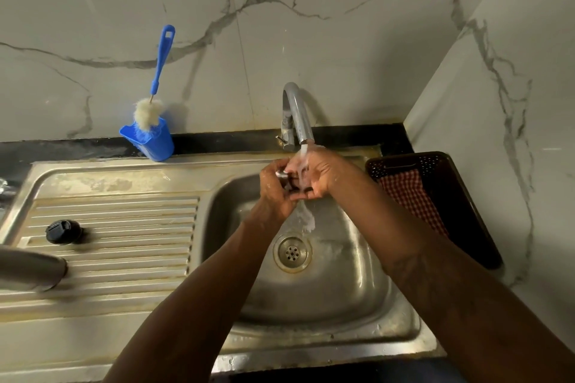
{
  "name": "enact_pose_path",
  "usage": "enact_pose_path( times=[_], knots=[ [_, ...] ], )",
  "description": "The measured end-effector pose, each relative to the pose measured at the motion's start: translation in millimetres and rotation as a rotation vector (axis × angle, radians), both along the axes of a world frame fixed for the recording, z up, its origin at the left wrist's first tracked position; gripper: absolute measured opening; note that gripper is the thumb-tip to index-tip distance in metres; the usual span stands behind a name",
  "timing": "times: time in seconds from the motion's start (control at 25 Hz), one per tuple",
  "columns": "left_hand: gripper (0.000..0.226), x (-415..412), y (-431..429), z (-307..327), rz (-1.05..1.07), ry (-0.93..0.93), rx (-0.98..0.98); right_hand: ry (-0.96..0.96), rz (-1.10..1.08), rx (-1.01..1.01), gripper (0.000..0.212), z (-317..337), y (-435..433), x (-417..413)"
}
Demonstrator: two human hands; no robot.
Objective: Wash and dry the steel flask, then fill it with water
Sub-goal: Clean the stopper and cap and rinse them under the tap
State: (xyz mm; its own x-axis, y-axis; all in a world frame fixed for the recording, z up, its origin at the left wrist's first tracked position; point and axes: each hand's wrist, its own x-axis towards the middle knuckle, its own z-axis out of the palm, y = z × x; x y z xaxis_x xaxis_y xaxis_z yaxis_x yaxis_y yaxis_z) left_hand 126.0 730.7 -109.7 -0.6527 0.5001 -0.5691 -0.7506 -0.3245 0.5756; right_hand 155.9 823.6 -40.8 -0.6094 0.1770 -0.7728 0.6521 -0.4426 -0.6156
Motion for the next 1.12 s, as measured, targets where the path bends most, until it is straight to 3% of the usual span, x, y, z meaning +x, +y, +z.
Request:
enact_pose_path(
  times=[0.08, 0.16, 0.28, 0.32, 0.4, 0.52, 0.6, 0.68, 0.76, 0.88, 0.96, 1.04, 1.12],
  knots=[
    [0.04, 5.1, -0.3, -0.1, 0.015, 0.012, 0.058, 0.008, -0.09, 0.079, 0.008, -6.2, -0.4, -1.7],
    [0.046, 5.0, -3.6, -4.4, 0.001, -0.013, 0.07, 0.054, 0.058, 0.42, 0.009, -22.0, -4.1, 1.3],
    [0.075, -3.3, -13.8, 0.2, -0.23, -0.033, -0.042, 0.199, 0.757, 1.097, 0.018, -31.9, -1.0, 21.4],
    [0.084, -7.5, -17.0, 1.5, -0.332, -0.014, -0.159, 0.263, 0.927, 1.236, 0.016, -30.8, 0.7, 28.0],
    [0.077, -11.1, -16.8, 3.4, -0.464, 0.013, -0.38, 0.35, 1.122, 1.407, 0.017, -32.6, 3.3, 35.9],
    [0.045, -14.2, -9.7, -0.9, -0.362, 0.013, -0.456, 0.406, 1.164, 1.661, 0.024, -39.0, -0.3, 36.3],
    [0.033, -14.6, -1.2, -0.8, -0.255, 0.023, -0.405, 0.239, 1.029, 1.565, 0.033, -34.1, -11.3, 30.9],
    [0.034, -7.5, 5.7, 1.7, -0.208, 0.036, -0.316, 0.005, 0.789, 1.332, 0.042, -28.2, -27.0, 21.6],
    [0.041, 4.3, 8.1, 3.5, -0.149, -0.025, -0.195, -0.1, 0.552, 1.052, 0.036, -21.8, -28.1, 11.6],
    [0.041, 4.5, 4.9, 0.1, -0.052, -0.013, -0.068, -0.021, 0.073, 0.213, 0.017, -3.1, -9.2, 5.7],
    [0.033, 2.4, 2.0, 5.7, -0.003, 0.027, -0.006, 0.018, -0.238, -0.146, 0.019, -2.7, -1.8, 6.2],
    [0.031, 3.4, 0.7, 9.9, -0.027, 0.01, 0.016, 0.009, -0.301, -0.078, 0.023, -14.7, -8.4, 4.2],
    [0.043, 1.5, -1.9, 3.9, -0.09, -0.024, 0.008, 0.042, -0.066, 0.392, 0.017, -30.0, -16.7, 7.0]
  ],
)
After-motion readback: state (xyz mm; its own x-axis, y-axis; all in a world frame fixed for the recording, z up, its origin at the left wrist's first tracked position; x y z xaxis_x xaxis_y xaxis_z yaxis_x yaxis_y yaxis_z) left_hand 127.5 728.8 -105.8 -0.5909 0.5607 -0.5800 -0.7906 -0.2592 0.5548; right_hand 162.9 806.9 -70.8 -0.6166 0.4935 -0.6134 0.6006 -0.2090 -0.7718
